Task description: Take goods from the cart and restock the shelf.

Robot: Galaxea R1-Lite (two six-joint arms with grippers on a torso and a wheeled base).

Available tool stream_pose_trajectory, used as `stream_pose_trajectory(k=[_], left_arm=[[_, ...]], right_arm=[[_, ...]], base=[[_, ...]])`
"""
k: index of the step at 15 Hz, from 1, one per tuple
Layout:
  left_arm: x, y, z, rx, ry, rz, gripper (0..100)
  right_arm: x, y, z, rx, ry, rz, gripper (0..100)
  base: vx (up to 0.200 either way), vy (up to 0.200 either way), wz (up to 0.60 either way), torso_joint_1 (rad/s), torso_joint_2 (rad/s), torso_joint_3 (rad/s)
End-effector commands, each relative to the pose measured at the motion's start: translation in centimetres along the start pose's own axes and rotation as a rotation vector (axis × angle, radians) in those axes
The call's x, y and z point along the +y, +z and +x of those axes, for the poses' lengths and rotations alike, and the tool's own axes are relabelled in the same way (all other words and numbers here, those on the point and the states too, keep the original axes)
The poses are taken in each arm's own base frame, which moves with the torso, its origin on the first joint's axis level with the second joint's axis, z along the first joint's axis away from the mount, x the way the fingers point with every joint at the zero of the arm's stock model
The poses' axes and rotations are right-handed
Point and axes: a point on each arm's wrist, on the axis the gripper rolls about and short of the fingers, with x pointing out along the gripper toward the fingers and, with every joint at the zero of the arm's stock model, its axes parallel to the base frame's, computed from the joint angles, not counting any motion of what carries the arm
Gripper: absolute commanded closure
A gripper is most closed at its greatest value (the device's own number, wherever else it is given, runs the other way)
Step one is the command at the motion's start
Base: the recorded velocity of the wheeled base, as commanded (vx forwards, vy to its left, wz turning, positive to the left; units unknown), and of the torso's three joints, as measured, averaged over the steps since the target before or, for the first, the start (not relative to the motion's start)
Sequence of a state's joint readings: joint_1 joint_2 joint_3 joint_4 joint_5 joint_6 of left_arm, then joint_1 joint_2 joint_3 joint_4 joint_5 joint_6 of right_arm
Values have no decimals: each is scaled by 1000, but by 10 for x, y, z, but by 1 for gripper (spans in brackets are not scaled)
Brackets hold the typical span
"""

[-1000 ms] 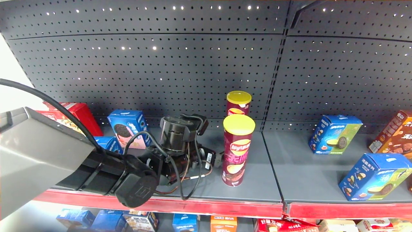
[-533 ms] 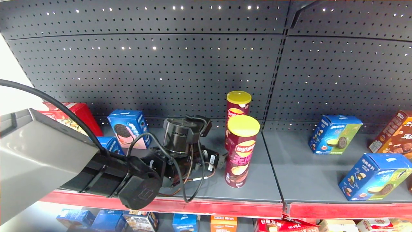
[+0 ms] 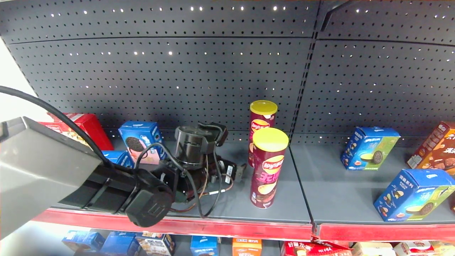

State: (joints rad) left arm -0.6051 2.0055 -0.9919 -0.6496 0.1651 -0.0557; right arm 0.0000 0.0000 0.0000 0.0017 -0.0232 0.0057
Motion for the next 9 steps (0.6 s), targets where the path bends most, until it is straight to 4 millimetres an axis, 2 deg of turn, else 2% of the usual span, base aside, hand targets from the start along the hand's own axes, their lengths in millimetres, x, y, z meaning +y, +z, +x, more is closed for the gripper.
stream_pose_trajectory(k=[1, 2, 4, 5, 6, 7, 9], left_arm=[[21, 21, -13, -65, 49, -27, 0], [23, 24, -15, -73, 54, -30, 0], [36, 59, -52, -196, 68, -47, 0], [37, 71, -69, -244, 61, -44, 0], [38, 76, -77, -267, 61, -42, 0], [44, 91, -102, -338, 69, -37, 0], [46, 96, -121, -371, 64, -37, 0]], right_arm=[[0, 0, 0, 0, 0, 0, 0], [0, 0, 0, 0, 0, 0, 0], [0, 0, 0, 0, 0, 0, 0], [0, 0, 0, 0, 0, 0, 0], [0, 0, 0, 0, 0, 0, 0], [0, 0, 0, 0, 0, 0, 0], [0, 0, 0, 0, 0, 0, 0]], base=[[0, 0, 0, 0, 0, 0], [0, 0, 0, 0, 0, 0], [0, 0, 0, 0, 0, 0], [0, 0, 0, 0, 0, 0], [0, 0, 0, 0, 0, 0], [0, 0, 0, 0, 0, 0], [0, 0, 0, 0, 0, 0]])
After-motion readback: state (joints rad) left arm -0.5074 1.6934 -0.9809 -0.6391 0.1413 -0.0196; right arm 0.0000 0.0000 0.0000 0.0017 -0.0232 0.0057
